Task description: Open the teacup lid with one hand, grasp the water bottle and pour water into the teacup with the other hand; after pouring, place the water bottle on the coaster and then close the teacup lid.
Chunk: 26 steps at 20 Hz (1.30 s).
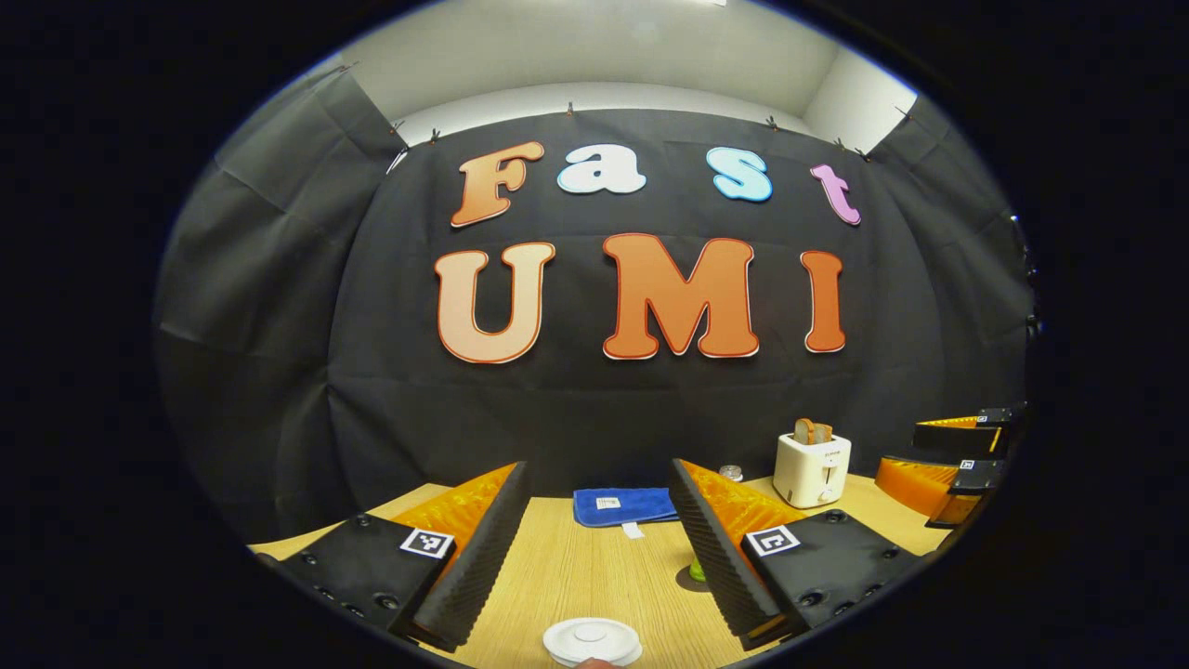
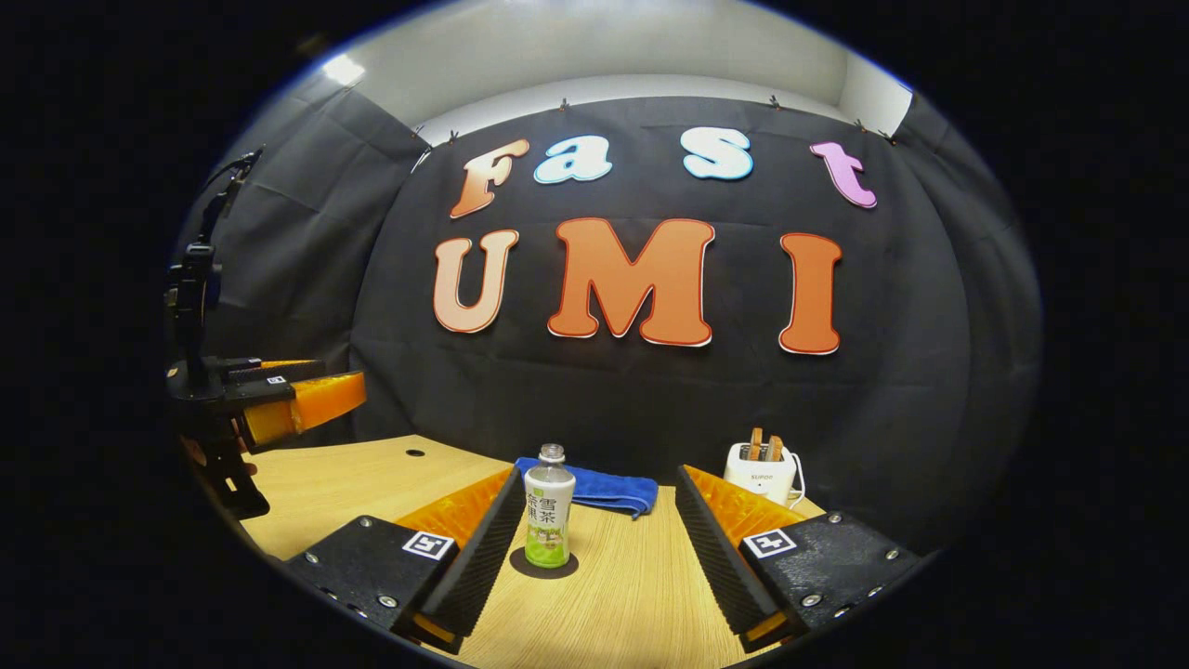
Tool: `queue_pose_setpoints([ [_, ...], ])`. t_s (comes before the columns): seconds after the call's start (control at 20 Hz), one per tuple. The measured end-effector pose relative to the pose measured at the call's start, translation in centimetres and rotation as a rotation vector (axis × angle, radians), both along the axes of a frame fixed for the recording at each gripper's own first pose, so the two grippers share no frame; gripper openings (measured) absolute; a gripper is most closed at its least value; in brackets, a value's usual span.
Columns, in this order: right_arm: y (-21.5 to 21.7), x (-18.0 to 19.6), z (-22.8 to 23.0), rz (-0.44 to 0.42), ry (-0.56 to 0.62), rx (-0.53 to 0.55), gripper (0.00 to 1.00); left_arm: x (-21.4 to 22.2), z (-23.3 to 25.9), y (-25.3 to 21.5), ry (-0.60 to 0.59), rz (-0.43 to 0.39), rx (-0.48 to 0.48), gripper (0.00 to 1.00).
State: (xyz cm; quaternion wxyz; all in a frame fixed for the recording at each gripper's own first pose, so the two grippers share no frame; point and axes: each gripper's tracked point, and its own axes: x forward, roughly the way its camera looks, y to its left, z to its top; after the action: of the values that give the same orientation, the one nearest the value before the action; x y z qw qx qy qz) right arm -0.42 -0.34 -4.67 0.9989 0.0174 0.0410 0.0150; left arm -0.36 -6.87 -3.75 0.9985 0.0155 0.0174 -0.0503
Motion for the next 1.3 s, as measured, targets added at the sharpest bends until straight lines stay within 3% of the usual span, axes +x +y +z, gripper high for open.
queue_pose_setpoints([
  [0.2,0.6,0.0,-0.3,0.021,0.014,0.018,0.97,-0.2,-0.4,-0.2,0.008,0.000,-0.008,0.95],
  [0.25,0.5,-0.1,-0.3,0.020,0.015,0.018,0.98,-0.2,-0.5,-0.4,0.011,-0.008,-0.016,0.98],
  [0.3,0.4,0.0,-0.3,0.015,0.015,0.013,0.97,-0.3,-0.6,-0.5,0.012,-0.009,-0.016,0.95],
  [0.35,0.3,-0.1,-0.2,0.012,0.011,0.007,0.97,-0.3,-0.6,-0.5,0.013,-0.009,-0.015,0.98],
  [0.5,0.0,-0.2,0.0,0.000,0.003,-0.003,0.97,-0.4,-0.3,-0.7,0.006,-0.012,-0.012,0.95],
  [1.3,-1.0,-0.4,-0.5,-0.032,0.009,-0.014,0.98,-0.8,0.3,-1.6,-0.052,-0.013,-0.002,0.98],
])
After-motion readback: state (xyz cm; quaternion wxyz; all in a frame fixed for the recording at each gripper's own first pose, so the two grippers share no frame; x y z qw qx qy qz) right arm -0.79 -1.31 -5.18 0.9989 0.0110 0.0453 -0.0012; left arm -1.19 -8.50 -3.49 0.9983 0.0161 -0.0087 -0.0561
